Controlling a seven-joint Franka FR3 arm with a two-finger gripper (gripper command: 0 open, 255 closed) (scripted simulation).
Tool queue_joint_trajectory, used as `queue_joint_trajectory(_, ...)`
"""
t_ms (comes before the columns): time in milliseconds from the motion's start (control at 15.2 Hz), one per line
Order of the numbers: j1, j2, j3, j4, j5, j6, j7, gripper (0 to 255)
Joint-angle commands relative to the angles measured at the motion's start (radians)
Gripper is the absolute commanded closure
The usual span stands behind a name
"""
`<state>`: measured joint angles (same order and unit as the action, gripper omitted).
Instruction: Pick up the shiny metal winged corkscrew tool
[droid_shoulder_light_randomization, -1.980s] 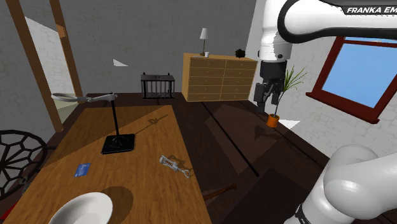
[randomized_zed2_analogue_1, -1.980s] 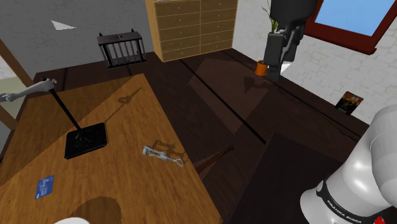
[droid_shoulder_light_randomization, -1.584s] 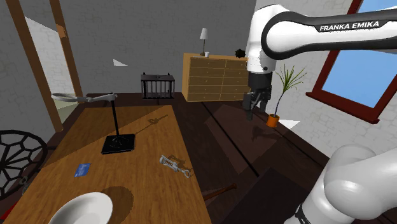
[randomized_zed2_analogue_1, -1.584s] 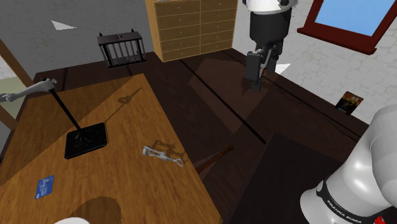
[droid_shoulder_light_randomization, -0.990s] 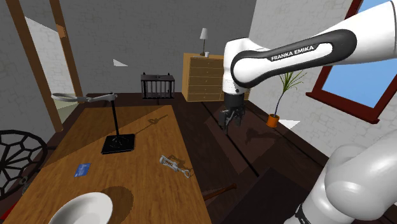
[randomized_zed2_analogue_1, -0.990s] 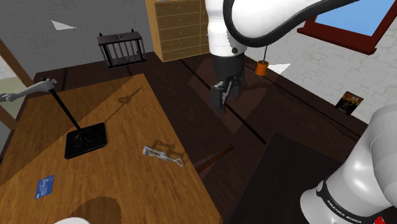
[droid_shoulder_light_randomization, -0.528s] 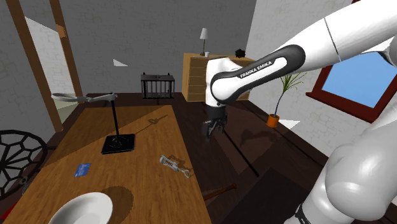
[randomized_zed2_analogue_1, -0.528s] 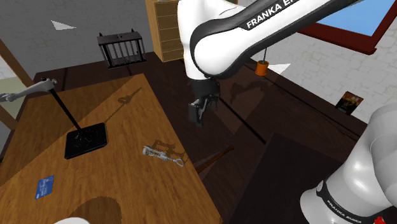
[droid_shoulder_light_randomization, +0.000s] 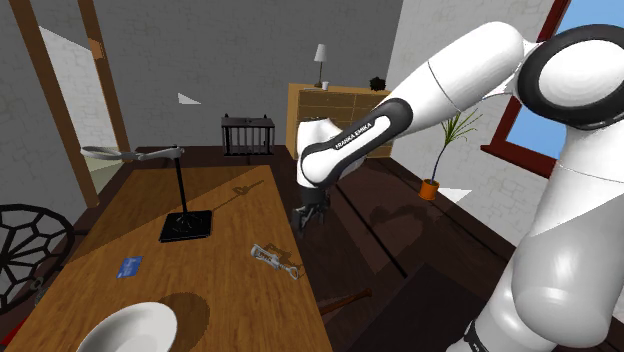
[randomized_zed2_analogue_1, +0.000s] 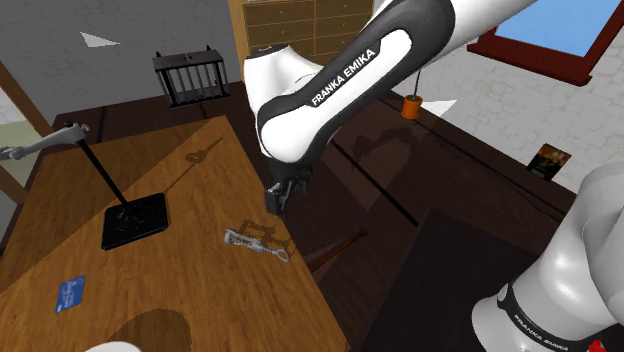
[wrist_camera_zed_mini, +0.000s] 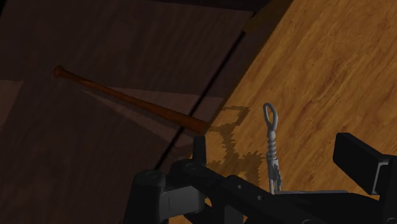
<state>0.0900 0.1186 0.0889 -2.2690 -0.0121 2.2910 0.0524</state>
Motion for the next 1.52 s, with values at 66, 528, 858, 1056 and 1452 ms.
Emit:
queue_joint_trajectory(66,0.01,0.113,0.008,0.065,-0.003,0.054,-0.001,0)
queue_joint_trajectory(528,0.038,0.379,0.021,0.272,-0.017,0.125,-0.007,0)
queue_joint_trajectory(858,0.053,0.507,0.023,0.377,-0.024,0.154,-0.01,0)
queue_joint_trajectory(1056,0.055,0.54,0.02,0.385,-0.028,0.179,-0.009,0)
queue_joint_trajectory(1452,0.058,0.57,0.017,0.394,-0.03,0.199,-0.007,255)
